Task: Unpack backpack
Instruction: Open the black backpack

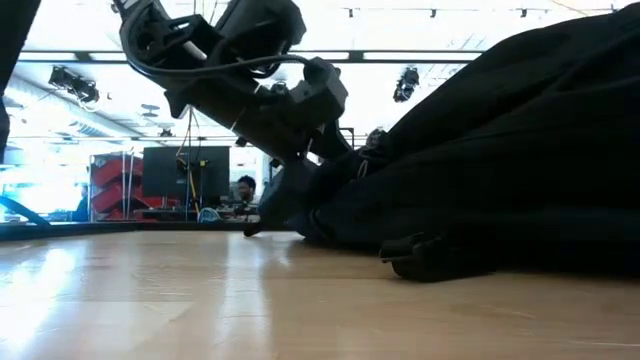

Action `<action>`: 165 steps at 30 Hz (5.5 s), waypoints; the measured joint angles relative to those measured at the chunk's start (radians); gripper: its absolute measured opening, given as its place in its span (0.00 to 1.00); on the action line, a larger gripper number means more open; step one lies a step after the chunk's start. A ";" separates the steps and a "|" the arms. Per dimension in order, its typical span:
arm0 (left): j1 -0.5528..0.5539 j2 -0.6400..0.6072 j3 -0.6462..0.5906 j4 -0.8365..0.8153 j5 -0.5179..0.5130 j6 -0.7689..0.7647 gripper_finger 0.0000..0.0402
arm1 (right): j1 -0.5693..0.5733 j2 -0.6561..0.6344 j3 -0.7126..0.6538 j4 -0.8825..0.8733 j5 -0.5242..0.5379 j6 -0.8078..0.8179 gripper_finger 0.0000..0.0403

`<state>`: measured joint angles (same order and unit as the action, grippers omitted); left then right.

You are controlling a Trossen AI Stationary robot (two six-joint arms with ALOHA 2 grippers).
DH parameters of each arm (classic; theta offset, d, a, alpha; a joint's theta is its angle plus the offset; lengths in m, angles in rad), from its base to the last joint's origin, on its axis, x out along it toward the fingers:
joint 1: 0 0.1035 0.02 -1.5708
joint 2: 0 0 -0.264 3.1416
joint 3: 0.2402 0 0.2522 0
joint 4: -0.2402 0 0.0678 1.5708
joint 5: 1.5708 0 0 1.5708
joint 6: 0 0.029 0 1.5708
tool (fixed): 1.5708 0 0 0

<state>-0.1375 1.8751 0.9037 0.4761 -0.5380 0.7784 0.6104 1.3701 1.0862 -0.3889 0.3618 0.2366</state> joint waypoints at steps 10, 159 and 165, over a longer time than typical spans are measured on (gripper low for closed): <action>0.002 -0.010 0.002 -0.007 -0.028 -0.060 0.03 | 0.037 0.199 0.000 0.013 -0.119 0.147 0.00; -0.345 -0.102 0.001 -0.190 -0.095 -0.509 0.56 | -0.173 0.458 0.271 -0.421 -0.044 0.241 0.00; -0.288 -0.051 0.001 -0.127 -0.091 -0.523 0.56 | -0.166 0.451 0.329 -0.421 -0.048 0.208 0.00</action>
<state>-0.4256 1.8242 0.9051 0.3489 -0.6292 0.2559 0.4442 1.8210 1.4152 -0.8099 0.3134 0.4450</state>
